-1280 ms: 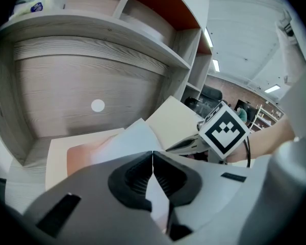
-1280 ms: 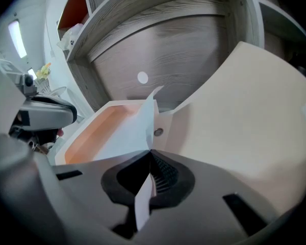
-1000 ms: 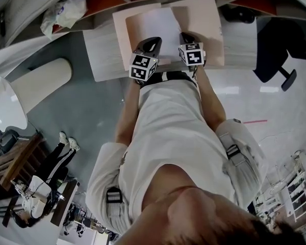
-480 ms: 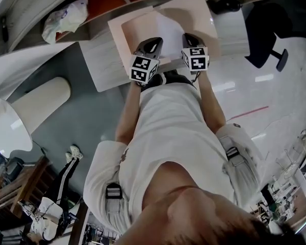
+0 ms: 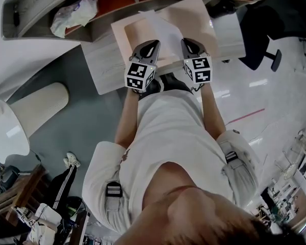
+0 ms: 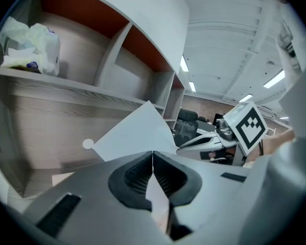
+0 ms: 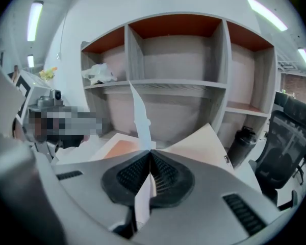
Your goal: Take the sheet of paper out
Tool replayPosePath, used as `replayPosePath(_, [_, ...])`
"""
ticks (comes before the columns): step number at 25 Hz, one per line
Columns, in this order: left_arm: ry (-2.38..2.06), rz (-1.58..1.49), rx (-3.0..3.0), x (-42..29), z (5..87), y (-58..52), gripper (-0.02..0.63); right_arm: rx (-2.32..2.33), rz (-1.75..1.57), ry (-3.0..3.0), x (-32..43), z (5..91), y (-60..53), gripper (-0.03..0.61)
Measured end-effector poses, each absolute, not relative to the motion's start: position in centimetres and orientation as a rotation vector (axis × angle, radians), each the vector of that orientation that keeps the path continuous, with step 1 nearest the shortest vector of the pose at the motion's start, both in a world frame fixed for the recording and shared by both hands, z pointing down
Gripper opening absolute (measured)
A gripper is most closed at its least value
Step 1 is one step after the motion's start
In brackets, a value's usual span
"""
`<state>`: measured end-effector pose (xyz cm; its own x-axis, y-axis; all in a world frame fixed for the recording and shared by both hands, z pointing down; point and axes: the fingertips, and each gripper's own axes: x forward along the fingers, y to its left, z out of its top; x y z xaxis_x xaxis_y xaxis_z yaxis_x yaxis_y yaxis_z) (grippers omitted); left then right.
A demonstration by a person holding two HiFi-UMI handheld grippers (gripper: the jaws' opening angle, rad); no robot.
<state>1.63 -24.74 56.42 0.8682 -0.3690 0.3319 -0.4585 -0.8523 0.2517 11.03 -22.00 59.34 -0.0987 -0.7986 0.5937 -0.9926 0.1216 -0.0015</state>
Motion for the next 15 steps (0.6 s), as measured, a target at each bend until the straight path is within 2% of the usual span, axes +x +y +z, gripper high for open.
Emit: replayPosePath(15, [-0.93, 0.276, 2.785, -8.9, 46.3, -24.2, 0.023, 1.589, 0.278, -2.314, 1.0, 46.6, -22.3, 0.02])
